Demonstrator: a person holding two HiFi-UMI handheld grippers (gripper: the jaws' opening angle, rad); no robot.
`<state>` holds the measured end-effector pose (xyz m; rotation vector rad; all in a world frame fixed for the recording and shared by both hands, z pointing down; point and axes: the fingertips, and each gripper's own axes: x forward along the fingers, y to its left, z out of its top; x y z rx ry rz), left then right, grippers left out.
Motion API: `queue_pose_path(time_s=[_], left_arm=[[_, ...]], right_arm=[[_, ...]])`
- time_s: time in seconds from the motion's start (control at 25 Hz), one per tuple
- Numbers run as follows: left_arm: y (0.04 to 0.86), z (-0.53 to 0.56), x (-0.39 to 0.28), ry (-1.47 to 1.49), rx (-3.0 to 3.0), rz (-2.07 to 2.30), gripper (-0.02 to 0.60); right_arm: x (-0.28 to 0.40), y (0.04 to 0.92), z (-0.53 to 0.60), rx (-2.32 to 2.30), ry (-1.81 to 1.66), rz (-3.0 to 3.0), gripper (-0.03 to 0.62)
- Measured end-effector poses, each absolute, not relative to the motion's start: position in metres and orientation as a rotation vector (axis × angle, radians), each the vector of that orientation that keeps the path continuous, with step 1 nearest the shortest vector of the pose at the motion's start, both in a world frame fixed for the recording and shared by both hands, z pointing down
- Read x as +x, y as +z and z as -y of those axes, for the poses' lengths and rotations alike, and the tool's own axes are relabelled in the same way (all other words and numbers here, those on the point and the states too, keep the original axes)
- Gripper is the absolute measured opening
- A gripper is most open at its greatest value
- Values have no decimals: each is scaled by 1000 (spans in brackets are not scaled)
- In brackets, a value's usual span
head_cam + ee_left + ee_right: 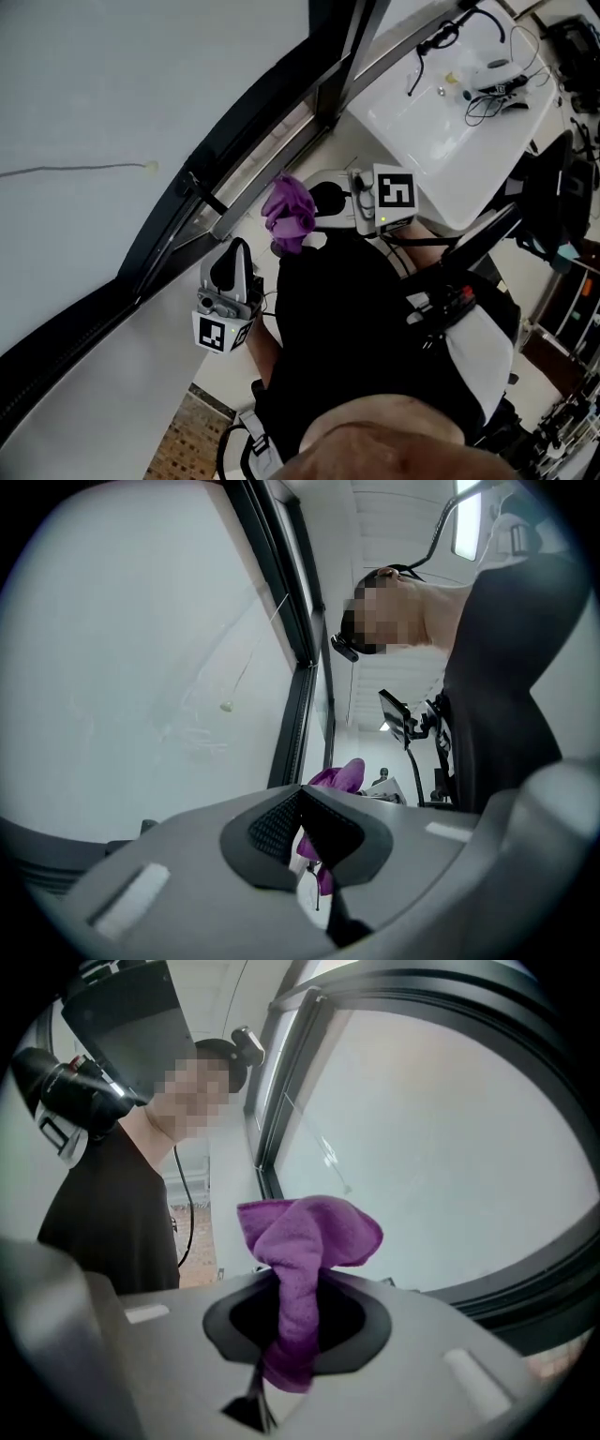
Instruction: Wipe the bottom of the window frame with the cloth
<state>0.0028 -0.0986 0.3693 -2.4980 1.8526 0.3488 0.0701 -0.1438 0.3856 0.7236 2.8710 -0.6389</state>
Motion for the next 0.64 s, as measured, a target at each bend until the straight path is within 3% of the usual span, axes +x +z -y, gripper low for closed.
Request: queue_pose_path(time_s=[0.64], left_arm=[[379, -75, -65, 386, -2588, -1709, 2]], right_arm=[[2, 388, -45, 573, -379, -3003, 67]])
